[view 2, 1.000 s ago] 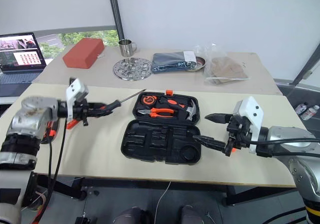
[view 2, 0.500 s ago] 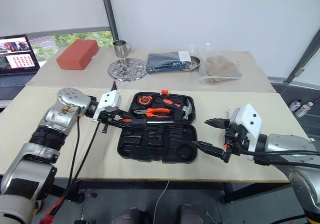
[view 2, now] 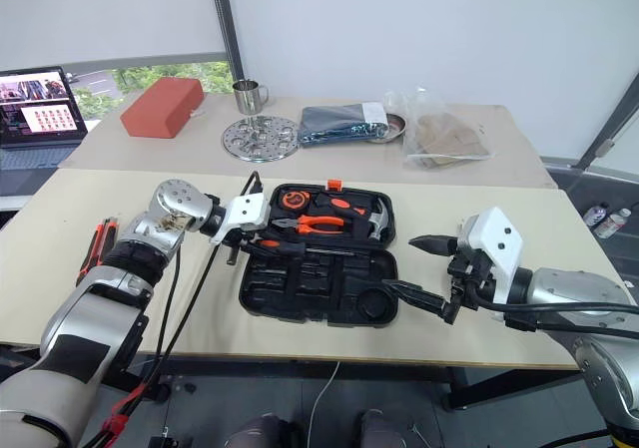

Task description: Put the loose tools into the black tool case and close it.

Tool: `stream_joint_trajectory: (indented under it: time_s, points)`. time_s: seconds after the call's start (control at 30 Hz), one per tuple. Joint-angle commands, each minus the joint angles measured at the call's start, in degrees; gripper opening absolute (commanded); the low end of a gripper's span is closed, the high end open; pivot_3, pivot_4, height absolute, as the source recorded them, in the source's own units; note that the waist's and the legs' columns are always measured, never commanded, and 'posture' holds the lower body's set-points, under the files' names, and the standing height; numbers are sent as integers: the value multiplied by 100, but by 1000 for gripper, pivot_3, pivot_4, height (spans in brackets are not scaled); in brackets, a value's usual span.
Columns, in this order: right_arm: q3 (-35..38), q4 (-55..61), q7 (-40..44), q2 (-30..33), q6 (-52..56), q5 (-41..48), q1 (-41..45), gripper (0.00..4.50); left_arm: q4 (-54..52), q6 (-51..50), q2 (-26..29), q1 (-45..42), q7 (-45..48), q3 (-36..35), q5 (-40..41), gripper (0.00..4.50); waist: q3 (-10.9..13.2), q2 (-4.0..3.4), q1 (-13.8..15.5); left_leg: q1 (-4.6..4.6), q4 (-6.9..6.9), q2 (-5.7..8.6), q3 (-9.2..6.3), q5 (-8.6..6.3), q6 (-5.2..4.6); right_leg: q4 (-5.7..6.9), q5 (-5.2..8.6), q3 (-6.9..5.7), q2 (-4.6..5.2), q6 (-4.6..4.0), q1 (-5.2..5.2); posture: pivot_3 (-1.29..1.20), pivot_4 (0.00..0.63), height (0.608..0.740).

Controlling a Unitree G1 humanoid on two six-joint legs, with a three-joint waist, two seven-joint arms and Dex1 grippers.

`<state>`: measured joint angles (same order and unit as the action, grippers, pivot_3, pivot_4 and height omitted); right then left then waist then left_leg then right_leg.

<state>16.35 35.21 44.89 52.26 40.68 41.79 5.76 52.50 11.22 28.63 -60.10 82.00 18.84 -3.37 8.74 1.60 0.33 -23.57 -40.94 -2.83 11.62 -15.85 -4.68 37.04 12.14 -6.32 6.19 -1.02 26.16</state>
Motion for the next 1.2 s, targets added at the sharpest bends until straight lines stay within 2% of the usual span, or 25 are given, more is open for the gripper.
stream_joint_trajectory:
  time_s: [0.03,0.1,0.17,0.2,0.27,0.47,0.5,0.87,1.2]
  points:
    - [101,104,-65,-26,-50,21,43,4500,-40,-30,-35,-174,144,-219,143,2432,0,0,-6,0,0,0,1,0,0,0,0,0,0,0,0,0,150,736]
    - [89,96,-79,-40,-50,16,51,4500,-21,-59,-65,-240,71,-299,182,3162,0,0,-3,0,0,0,-1,0,0,0,0,-1,0,0,0,0,150,736]
    - [82,102,-91,-52,-46,18,55,4500,18,-82,-104,-307,56,-384,227,3162,0,0,9,-3,-4,0,-2,0,0,1,0,-2,0,1,-1,0,150,736]
    - [77,107,-98,-58,-42,17,57,4500,25,-104,-128,-334,72,-441,276,3005,0,0,14,-11,-10,1,-8,0,-1,0,-1,-8,2,2,0,0,150,736]
    - [62,116,-112,-71,-36,12,67,4500,24,-197,-164,-380,183,-526,363,2400,0,0,25,-19,-16,1,-15,-1,-3,0,-1,-15,3,2,0,0,150,736]
    - [77,107,-185,-87,-33,24,75,4500,77,-193,-356,-388,278,-499,262,115,0,0,26,-23,-20,2,-22,-2,-4,-1,0,-24,3,3,-1,0,150,736]
    - [88,112,-200,-90,-30,28,74,4500,93,-149,-405,-360,271,-452,207,46,0,0,27,-24,-21,2,-22,-2,-4,-1,0,-25,3,3,-1,0,150,736]
    - [223,240,-365,-145,6,113,-67,4500,461,435,-711,-371,-218,95,-594,46,0,0,42,-25,-32,3,-34,-2,-5,0,-1,-35,6,3,-10,0,150,736]
    - [270,262,-429,-127,-35,170,-162,4500,411,-546,-684,-877,533,-668,307,46,-1,-1,21,-64,-78,2,-52,-18,-33,7,-7,-58,19,13,3,0,150,736]
